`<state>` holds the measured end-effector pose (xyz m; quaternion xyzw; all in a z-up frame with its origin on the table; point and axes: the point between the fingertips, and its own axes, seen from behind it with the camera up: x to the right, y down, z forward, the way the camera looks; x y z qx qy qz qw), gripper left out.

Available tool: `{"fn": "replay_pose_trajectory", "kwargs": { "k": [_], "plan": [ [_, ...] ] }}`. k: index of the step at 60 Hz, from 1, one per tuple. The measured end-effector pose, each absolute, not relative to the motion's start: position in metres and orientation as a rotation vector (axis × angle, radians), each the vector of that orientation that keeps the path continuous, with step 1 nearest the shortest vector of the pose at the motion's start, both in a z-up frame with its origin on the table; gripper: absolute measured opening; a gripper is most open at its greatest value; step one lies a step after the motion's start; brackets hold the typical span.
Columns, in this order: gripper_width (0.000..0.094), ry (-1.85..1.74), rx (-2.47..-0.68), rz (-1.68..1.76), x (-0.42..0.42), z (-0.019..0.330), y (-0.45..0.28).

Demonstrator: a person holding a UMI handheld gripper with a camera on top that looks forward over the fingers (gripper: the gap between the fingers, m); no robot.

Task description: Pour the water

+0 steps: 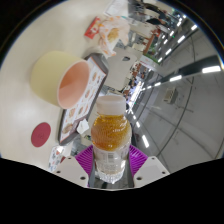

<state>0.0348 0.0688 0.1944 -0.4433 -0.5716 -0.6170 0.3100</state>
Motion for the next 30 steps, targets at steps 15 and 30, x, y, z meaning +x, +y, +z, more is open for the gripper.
{"fn": "replay_pose_trajectory", "kwargs": {
  "k": [15,30],
  "plan": [
    [0.0443,-0.878,-1.649,-0.927,0.060,0.239,0.055],
    [0.0443,-0.356,-1.892,-0.217,0.089,0.213,0.060]
  ]
}}
